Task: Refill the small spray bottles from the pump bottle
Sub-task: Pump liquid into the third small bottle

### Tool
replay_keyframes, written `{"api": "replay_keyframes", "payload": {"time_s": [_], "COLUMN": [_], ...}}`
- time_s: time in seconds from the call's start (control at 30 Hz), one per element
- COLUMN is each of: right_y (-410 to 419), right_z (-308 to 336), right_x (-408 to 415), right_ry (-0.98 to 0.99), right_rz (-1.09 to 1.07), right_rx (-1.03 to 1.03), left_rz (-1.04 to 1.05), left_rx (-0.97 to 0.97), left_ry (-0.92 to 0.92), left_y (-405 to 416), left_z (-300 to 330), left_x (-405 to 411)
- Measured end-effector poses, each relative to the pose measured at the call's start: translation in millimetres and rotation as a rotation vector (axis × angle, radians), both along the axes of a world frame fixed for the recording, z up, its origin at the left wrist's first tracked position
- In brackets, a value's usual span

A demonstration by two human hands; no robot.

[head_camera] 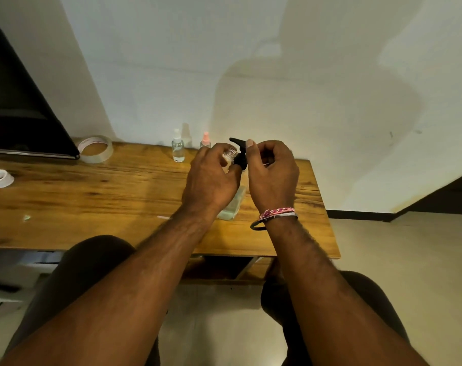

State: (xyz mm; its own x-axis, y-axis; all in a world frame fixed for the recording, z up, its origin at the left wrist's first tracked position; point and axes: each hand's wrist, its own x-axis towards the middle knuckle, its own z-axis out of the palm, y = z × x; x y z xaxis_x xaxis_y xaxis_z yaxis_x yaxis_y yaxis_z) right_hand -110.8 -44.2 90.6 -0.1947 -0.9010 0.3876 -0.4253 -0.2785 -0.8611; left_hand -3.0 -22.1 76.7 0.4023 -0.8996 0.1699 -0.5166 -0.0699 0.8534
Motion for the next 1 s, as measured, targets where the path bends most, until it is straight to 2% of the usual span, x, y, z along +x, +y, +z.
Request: {"api": "replay_keyframes", "payload": {"time_s": [0.2, 0.37, 0.77, 1.0], "right_y": [-9, -12, -23, -32], "right_z": [-18, -31, -35, -31], "right_x": [16, 21, -11, -51], "right_ry": [-0.167, -0.318, -0.254, -0.315], "right_rz": [0.195, 0.234, 0.146, 0.184], "right_rx": [0.171, 0.233, 0.112, 0.174], "left_rz": [0.016, 0.018, -0.051, -0.138], "left_rx": [0.003, 0.02, 0.032, 0.035], "left_ry": [0.075, 0.145, 0.304, 0.243], "left_y": [-7, -6, -5, -10], "left_z": [-8, -10, -9, -12], "left_x": [-2, -2, -34, -64]}}
